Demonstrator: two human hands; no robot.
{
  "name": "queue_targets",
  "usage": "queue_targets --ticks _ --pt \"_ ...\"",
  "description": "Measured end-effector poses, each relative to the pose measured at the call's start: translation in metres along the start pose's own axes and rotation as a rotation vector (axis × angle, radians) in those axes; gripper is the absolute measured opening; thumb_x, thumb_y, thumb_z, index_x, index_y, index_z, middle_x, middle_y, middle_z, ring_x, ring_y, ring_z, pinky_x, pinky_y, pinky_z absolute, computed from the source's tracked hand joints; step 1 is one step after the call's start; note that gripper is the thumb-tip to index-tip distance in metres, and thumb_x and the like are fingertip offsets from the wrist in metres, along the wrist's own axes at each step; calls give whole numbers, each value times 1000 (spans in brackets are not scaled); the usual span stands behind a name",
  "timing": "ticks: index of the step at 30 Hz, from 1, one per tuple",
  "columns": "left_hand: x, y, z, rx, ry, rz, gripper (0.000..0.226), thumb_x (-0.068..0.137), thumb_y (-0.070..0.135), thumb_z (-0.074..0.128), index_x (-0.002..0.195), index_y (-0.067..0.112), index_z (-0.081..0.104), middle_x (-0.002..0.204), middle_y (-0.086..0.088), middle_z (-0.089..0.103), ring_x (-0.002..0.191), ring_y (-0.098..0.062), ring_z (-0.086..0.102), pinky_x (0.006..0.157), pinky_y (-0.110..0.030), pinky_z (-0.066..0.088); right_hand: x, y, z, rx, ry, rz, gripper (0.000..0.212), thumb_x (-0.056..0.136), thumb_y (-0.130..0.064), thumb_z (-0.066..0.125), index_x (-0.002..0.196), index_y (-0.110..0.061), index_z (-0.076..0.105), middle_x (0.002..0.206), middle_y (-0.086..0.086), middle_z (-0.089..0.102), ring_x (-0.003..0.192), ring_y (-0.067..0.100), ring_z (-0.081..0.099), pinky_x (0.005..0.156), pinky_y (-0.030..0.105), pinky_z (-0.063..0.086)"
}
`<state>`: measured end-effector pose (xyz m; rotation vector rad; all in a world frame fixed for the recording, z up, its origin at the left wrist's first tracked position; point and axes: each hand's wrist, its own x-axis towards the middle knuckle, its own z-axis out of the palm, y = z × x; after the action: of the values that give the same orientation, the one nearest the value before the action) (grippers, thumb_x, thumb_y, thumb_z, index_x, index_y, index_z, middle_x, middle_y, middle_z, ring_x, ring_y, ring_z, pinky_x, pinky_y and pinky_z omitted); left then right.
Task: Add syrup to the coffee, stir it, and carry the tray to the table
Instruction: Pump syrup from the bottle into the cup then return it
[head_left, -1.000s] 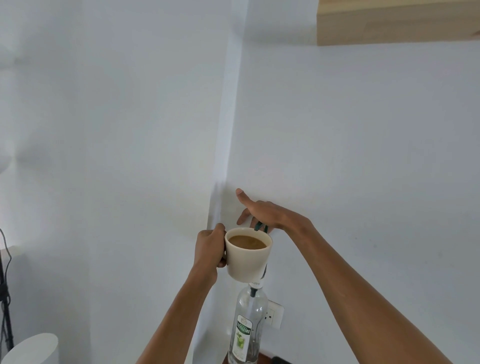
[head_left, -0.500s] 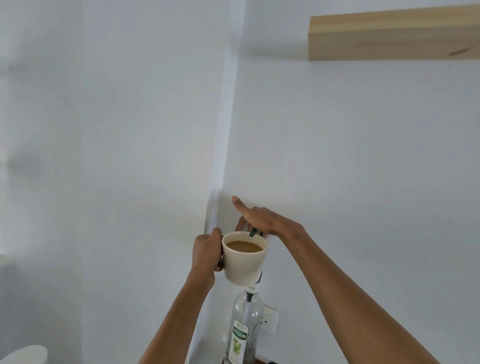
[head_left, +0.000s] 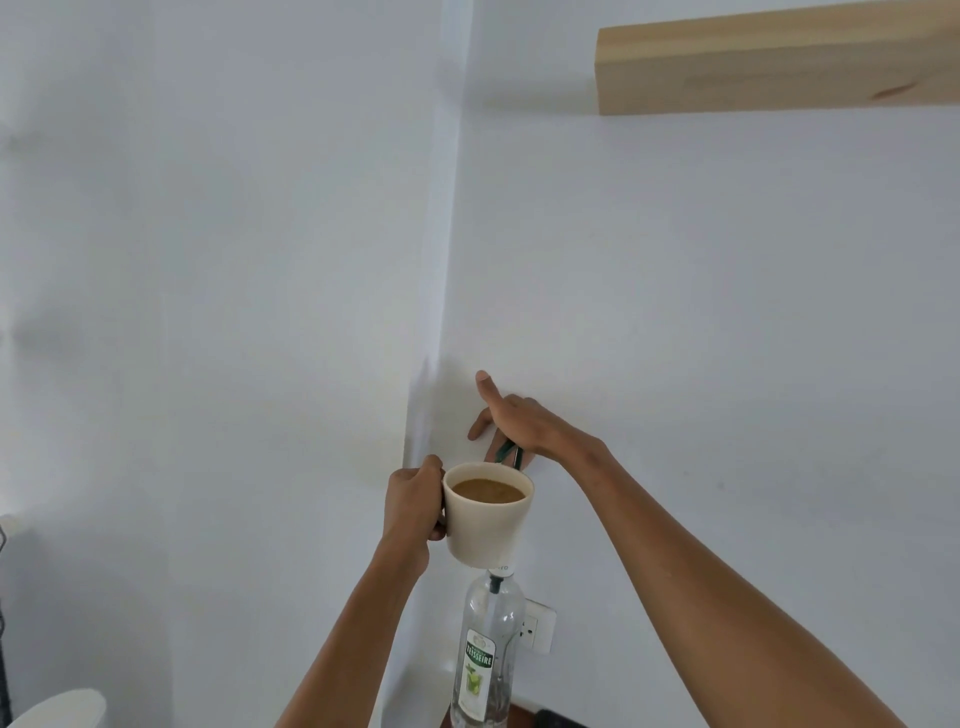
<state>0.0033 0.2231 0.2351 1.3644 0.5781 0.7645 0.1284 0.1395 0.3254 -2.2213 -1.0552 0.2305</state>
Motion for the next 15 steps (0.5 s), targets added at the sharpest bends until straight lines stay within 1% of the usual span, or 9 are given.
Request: queue_targets --ticks 2,5,7,10,12,15 --pt "-2 0 -1 3 11 3 36 91 13 42 55 13 38 52 -4 36 44 -16 31 34 -21 26 -1 0 -3 22 13 -13 99 93 -81 5 105 -15 78 99 18 77 91 32 75 84 42 63" --pt "-6 2 -2 8 28 7 38 91 13 42 53 13 37 48 -1 36 42 -14 31 35 -17 26 -4 2 -10 61 62 -49 94 94 -80 7 104 -17 77 92 15 79 88 29 77 80 40 63" --pt "-8 3 -2 7 31 10 37 91 12 42 54 13 38 48 -1 36 42 -14 31 35 -17 25 -8 8 -15 66 131 -81 89 94 -79 10 102 -21 77 94 11 77 90 25 75 80 38 63" --pt "-13 1 -3 -8 30 7 36 90 12 42 55 14 36 51 -3 35 44 -16 28 36 -19 24 -21 25 -20 136 252 -126 80 95 -77 15 102 -25 76 90 5 77 79 20 77 84 39 62" --pt "-17 -2 -1 -15 30 4 36 89 12 43 54 14 35 52 -3 33 45 -16 26 36 -19 22 -35 40 -21 220 317 -140 76 97 -75 18 103 -28 76 89 2 77 75 16 77 83 36 61" --pt "-28 -12 4 -21 18 -5 36 88 11 43 54 15 32 51 -3 30 46 -17 23 38 -17 19 -59 62 -19 291 357 -137 70 100 -72 18 101 -31 75 91 2 77 79 17 76 82 34 60"
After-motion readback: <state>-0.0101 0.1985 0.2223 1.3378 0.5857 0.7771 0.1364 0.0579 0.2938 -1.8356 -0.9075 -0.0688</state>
